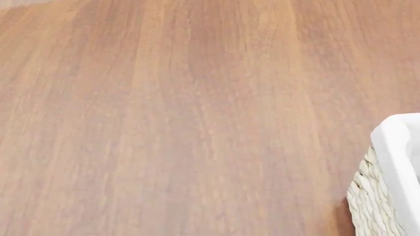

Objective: Pick the milk and place it in the basket.

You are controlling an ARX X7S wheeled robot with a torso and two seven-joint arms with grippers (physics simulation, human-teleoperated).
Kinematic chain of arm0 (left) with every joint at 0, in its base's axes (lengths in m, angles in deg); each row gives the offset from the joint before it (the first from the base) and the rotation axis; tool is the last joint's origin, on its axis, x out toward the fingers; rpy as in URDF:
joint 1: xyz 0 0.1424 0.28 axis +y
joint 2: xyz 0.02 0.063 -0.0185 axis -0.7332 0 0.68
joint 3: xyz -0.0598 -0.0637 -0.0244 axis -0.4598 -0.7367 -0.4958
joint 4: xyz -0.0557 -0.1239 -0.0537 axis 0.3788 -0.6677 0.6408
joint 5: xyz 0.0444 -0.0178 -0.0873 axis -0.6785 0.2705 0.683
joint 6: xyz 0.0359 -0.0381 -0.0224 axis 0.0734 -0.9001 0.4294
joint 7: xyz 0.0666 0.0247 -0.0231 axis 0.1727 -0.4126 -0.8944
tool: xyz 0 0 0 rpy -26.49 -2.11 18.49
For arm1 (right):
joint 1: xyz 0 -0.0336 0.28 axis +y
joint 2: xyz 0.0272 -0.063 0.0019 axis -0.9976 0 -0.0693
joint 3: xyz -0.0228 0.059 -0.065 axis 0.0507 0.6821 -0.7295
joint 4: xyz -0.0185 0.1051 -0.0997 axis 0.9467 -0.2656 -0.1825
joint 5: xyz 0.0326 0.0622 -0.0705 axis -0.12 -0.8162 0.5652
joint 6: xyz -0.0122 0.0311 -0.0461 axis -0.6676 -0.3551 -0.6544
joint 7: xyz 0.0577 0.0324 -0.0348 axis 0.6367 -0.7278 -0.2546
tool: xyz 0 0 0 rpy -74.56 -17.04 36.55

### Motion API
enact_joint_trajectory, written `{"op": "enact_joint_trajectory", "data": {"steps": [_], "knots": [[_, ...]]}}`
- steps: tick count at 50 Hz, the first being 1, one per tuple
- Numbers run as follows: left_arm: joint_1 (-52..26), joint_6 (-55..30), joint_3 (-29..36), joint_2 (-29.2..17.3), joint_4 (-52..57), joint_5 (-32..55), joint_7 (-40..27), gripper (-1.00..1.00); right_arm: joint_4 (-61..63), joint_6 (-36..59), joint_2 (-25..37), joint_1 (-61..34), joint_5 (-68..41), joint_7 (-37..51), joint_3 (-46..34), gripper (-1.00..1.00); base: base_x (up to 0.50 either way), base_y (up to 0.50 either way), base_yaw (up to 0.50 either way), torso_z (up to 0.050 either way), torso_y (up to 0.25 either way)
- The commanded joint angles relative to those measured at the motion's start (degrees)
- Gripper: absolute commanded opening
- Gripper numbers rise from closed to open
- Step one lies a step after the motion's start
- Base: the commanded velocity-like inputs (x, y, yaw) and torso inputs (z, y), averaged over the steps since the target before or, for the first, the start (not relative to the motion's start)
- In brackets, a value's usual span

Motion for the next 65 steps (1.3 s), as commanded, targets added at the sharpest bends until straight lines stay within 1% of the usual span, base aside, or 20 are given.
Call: {"op": "enact_joint_trajectory", "data": {"steps": [1, 23, 29, 35, 41, 46, 52, 59, 65], "knots": [[0.15, 0.09, 0.05, -0.01, -0.09, -0.23, -0.1, 1.0, 0.7, -0.34, 0.46, -1.76, 1.77, -0.53, 0.6, 1.0, 0.0, 0.0, 0.0, 0.0, 0.0], [0.22, 0.02, 0.23, -0.2, 0.0, -0.62, -0.25, 1.0, 0.82, -0.92, 0.65, -1.03, 2.1, -0.58, 1.03, 1.0, 0.0, 0.0, 0.0, 0.0, 0.0], [0.11, -0.07, 0.19, -0.24, 0.02, -0.52, -0.34, 1.0, 0.68, -0.7, 0.57, -1.8, 2.58, -1.0, 0.46, 1.0, 0.0, 0.0, 0.0, 0.0, 0.0], [-0.07, -0.37, 0.41, -0.3, 0.01, -0.74, -0.4, 1.0, 0.97, 0.21, 0.85, -4.7, 3.18, -1.28, -0.17, 1.0, 0.0, 0.0, 0.0, 0.0, 0.0], [-0.18, -0.47, 0.37, -0.4, 0.08, -0.54, -0.43, 1.0, 1.69, 1.91, 1.12, -10.56, 4.58, -1.82, -1.52, 1.0, 0.0, 0.0, 0.0, 0.0, 0.0], [-0.19, -0.45, 0.46, -0.43, 0.04, -0.55, -0.37, 1.0, 3.15, 4.22, 1.16, -18.07, 6.96, -3.08, -3.87, 1.0, 0.0, 0.0, 0.0, 0.0, 0.0], [-0.03, -0.34, 0.26, -0.54, 0.04, -0.48, -0.47, 1.0, 4.47, 6.0, 0.89, -24.76, 9.17, -4.29, -5.71, 1.0, 0.0, 0.0, 0.0, 0.0, 0.0], [0.14, -0.13, 0.28, -0.53, 0.09, -0.55, -0.47, 1.0, 6.43, 5.87, 0.17, -29.19, 10.26, -3.53, -5.37, 1.0, 0.0, 0.0, 0.0, 0.0, 0.0], [0.22, -0.21, 0.43, -0.63, 0.1, -0.92, -0.48, 1.0, 8.06, 6.57, -0.86, -35.31, 12.61, -3.4, -6.58, 1.0, 0.0, 0.0, 0.0, 0.0, 0.0]]}}
